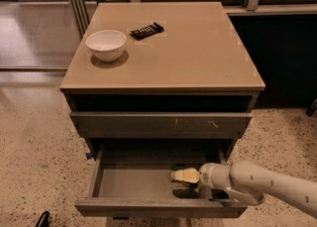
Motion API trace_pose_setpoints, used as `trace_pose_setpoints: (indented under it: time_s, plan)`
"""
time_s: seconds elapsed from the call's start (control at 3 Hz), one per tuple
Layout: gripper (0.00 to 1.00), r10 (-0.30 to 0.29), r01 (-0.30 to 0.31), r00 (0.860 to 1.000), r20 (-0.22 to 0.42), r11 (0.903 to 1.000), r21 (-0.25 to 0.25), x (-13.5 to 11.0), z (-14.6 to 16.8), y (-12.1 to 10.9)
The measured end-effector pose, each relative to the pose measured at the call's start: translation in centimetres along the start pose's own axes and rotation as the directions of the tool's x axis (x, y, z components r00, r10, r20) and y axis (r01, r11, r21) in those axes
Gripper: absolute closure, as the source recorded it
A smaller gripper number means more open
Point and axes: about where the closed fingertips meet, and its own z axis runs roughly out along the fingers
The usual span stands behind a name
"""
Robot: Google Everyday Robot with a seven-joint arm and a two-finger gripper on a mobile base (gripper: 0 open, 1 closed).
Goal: Place sponge into middle drawer
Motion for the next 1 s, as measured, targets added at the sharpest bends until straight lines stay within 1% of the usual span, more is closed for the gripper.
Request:
trace_pose_setpoints:
  time_s: [0.33,0.67,1.0]
  plan:
    - [0.00,-0.020,0.020,0.999,0.028,0.9994,0.027,-0.7,-2.6,0.6]
    - [0.00,-0.099,0.073,0.986,0.134,0.9809,0.180,-1.4,-11.4,3.2]
    - [0.00,-0.168,0.095,0.959,0.227,0.9488,0.301,-1.9,-16.4,5.4]
